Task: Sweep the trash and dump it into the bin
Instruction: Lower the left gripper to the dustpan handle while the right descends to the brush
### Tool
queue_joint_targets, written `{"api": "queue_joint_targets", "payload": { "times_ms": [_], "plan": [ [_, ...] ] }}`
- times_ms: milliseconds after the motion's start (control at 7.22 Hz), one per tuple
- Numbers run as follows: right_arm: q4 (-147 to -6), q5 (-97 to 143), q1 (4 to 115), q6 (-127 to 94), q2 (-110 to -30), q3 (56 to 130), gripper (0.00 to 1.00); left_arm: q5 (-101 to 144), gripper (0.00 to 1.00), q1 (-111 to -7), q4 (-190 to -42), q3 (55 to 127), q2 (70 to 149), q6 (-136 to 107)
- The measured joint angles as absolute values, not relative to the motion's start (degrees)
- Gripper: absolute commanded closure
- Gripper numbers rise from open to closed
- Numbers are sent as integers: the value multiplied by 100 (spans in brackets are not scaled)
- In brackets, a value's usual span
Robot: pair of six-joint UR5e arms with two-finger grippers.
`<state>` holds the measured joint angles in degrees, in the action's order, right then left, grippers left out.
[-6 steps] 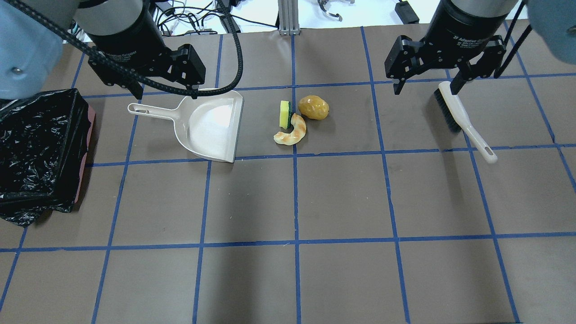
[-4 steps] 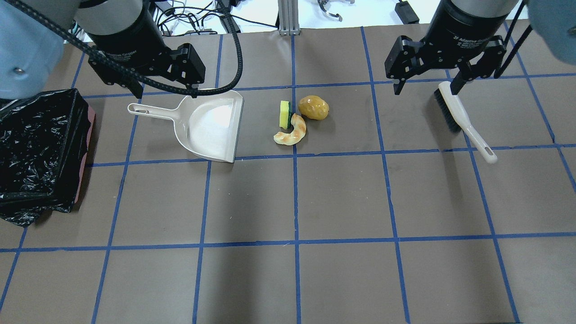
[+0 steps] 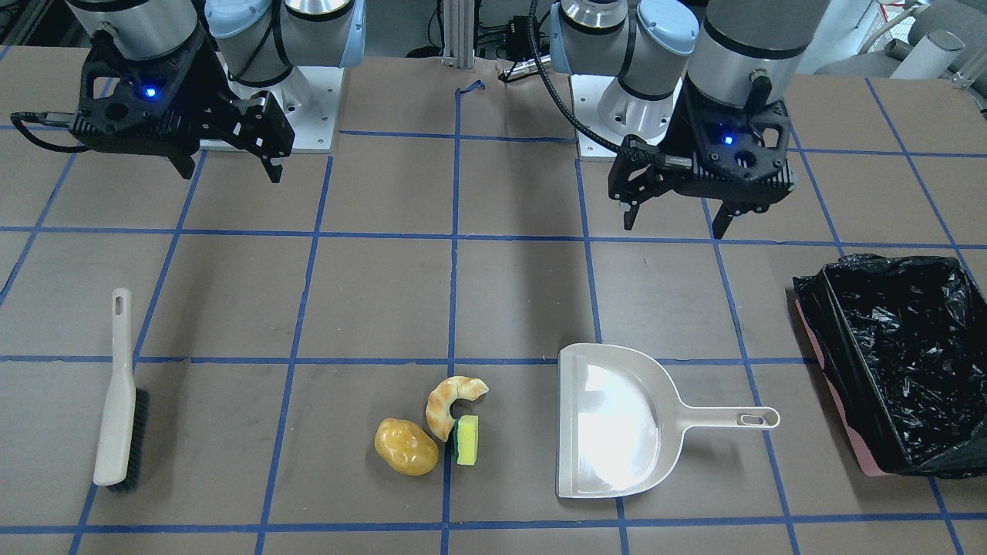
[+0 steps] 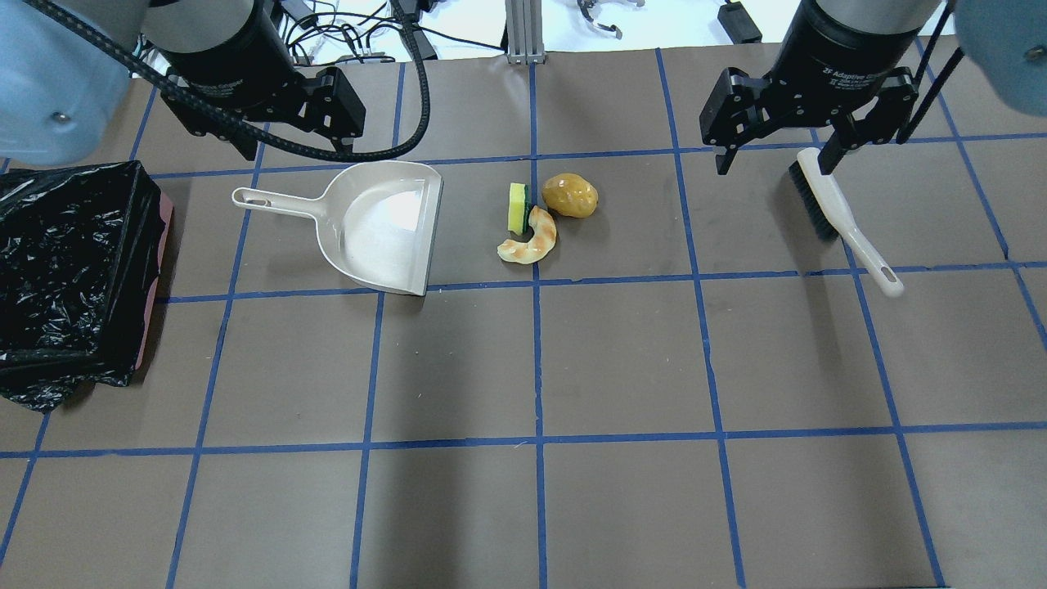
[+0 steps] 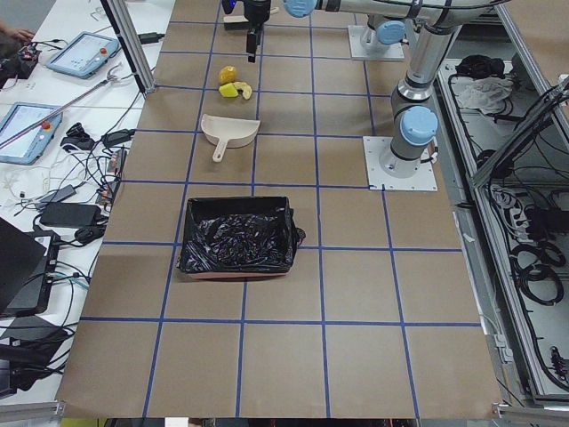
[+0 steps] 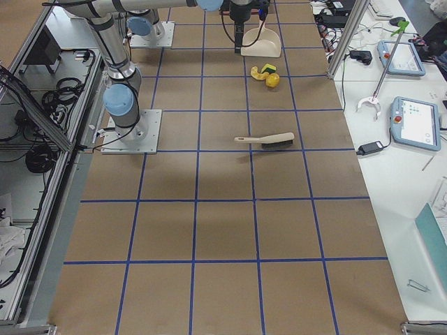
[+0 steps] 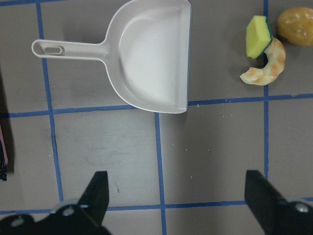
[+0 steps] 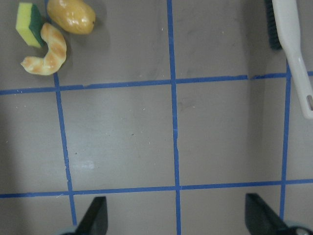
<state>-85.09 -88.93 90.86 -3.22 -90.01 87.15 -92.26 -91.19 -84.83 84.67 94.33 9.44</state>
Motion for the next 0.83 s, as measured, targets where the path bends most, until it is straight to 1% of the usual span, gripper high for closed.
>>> {"api": "queue_joint_targets", "payload": {
  "times_ms": [139,416,831],
  "plan": [
    [-8659,-8898,9036,-235,-8896,8935,0,-9224,0,-8937,-8401,8473,9586,1703],
    [-9144,-8928,8804,20,-8438,9321,0,-9213,0,-8623,-8146,8480,9990,3491],
    [-9855,-9359,8272,925,-7739,9570,0,-9217,0,-8270,-7688,8468,10665,6035]
  ]
}}
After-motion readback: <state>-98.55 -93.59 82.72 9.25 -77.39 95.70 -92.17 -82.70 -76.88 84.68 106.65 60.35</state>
